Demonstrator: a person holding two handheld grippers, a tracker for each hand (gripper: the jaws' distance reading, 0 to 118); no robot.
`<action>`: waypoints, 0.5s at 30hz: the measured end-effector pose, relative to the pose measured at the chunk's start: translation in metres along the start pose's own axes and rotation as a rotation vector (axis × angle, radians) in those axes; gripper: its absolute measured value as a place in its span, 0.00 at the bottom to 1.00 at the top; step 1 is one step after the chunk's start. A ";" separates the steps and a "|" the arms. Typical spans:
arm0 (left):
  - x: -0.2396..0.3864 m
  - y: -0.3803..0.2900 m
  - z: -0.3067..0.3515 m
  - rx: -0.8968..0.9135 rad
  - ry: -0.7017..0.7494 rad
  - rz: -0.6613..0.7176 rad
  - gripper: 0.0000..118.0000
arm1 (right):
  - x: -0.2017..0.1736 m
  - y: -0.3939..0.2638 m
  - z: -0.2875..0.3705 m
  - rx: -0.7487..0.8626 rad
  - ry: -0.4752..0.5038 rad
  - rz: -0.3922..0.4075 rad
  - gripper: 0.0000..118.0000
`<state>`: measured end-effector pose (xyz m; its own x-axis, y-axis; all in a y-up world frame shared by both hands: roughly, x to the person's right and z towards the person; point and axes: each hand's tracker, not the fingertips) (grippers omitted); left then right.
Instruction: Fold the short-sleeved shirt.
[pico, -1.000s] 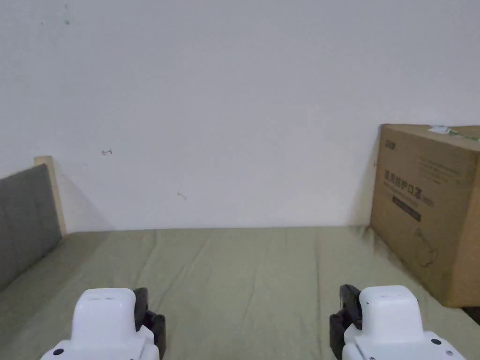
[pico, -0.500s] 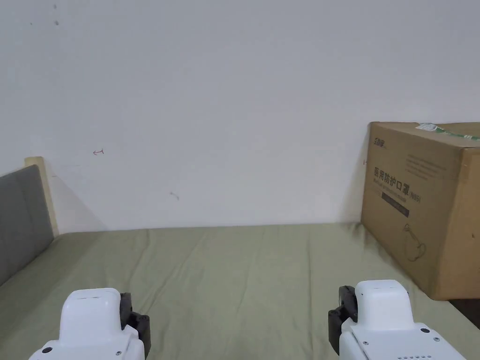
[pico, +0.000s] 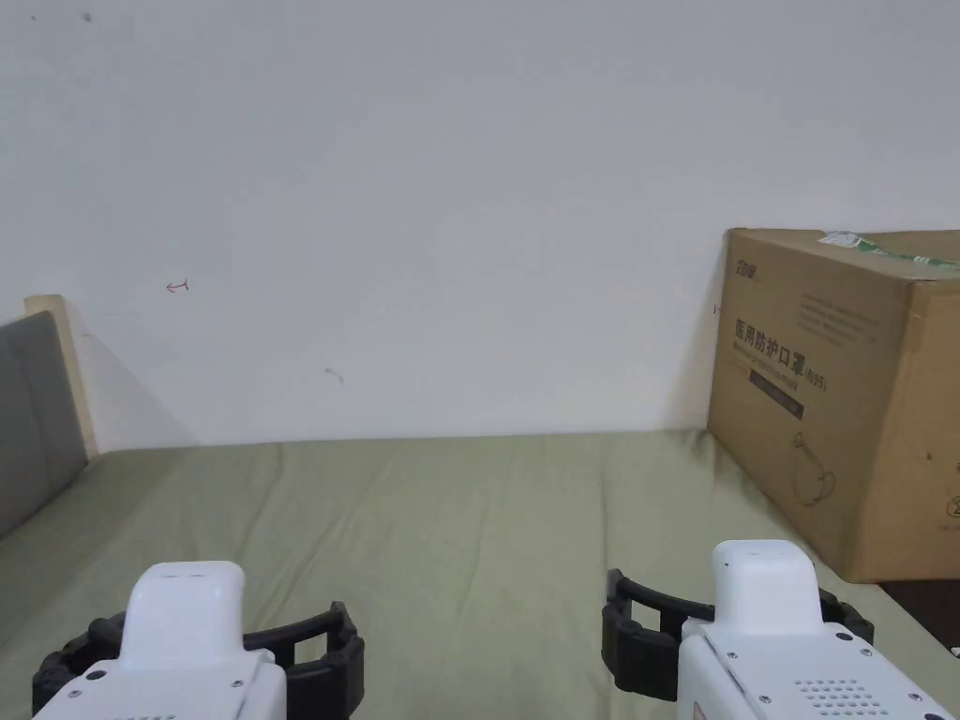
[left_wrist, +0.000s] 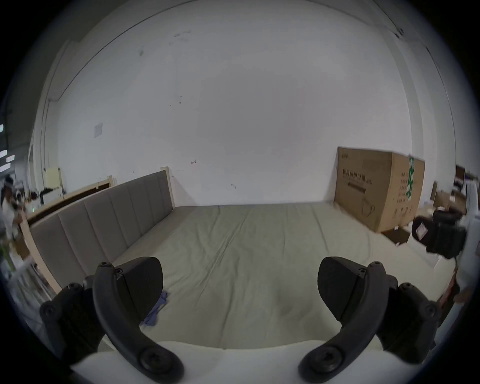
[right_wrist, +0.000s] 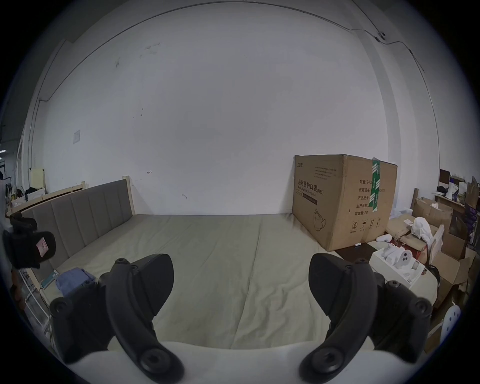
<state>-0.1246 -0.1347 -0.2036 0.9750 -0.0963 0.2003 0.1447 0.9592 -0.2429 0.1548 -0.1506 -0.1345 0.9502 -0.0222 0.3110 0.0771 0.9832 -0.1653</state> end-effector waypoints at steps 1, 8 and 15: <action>0.002 -0.001 0.001 0.033 -0.015 -0.010 1.00 | -0.001 0.000 0.000 0.001 -0.002 -0.001 0.91; 0.008 0.004 0.004 0.030 -0.003 0.027 1.00 | -0.002 -0.001 -0.002 -0.010 -0.007 0.016 0.91; 0.010 -0.003 -0.011 -0.051 0.034 0.011 1.00 | -0.003 -0.004 -0.007 -0.048 0.014 -0.019 0.91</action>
<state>-0.1134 -0.1412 -0.2118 0.9816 -0.0951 0.1654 0.1410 0.9456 -0.2932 0.1542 -0.1560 -0.1414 0.9524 -0.0440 0.3018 0.1098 0.9727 -0.2044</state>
